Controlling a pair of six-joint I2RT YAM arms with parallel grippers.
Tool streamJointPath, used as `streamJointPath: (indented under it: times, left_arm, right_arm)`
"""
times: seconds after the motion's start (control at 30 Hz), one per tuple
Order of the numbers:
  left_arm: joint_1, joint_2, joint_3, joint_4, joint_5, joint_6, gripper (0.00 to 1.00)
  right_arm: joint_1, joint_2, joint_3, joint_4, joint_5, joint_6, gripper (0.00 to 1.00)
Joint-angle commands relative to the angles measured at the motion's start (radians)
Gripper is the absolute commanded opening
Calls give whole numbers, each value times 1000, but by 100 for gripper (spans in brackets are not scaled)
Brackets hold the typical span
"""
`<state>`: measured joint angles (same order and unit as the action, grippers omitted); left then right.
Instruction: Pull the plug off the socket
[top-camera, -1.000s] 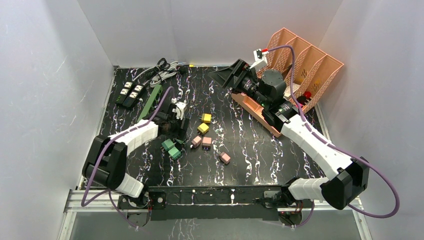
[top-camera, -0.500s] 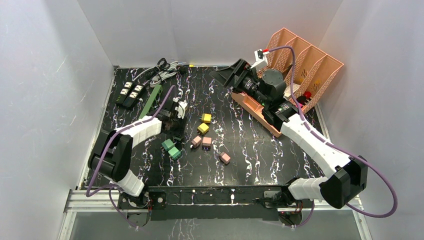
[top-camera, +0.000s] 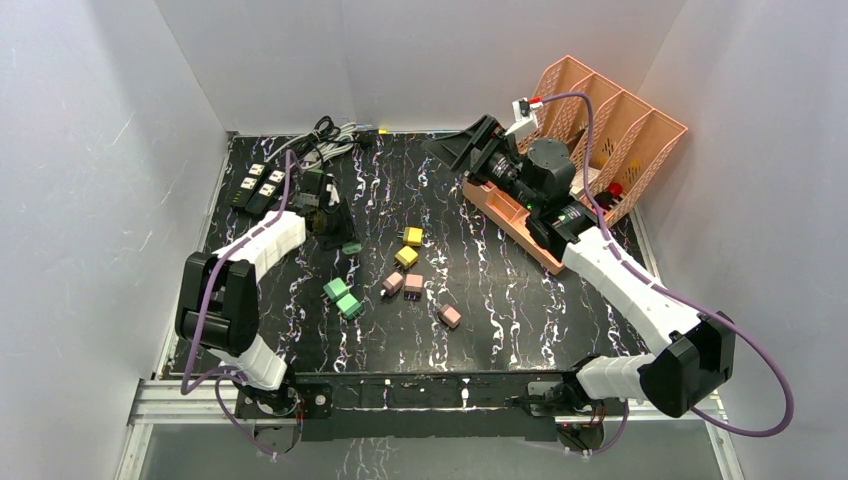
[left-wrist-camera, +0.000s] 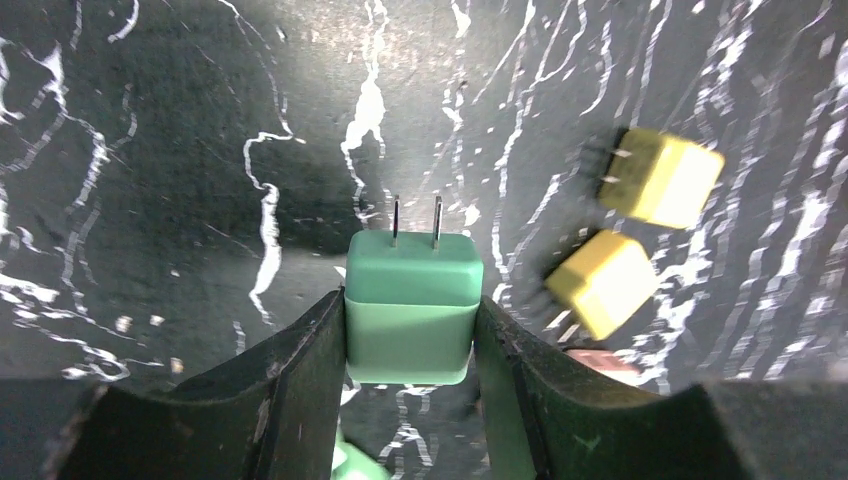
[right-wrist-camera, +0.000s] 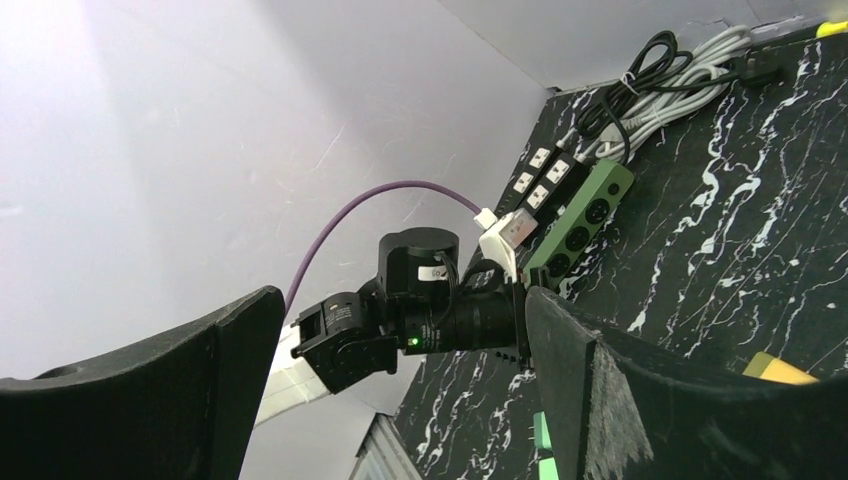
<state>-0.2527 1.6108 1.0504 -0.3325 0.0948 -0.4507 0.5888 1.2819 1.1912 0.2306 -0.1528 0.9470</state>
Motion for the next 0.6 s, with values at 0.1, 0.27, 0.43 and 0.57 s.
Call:
streamJointPath:
  times: [0.1,0.27,0.43,0.57]
  left_arm:
    - [-4,-72,14,-78,29,-452,2]
    - [-5,-124,-28,-137,-32,-624,5]
    - [-4,-112,-14,-287,-114,-764,5]
    - [-5,-88,-24,-304,-78,-868,6]
  right_arm:
    - [-13,51,135,-93,-14,106,98]
    - [-15,48,151,-107,29,122,98]
    - [-18,68,159,-99,12,137,98]
    - [-18,29,176,-112,29,70,98]
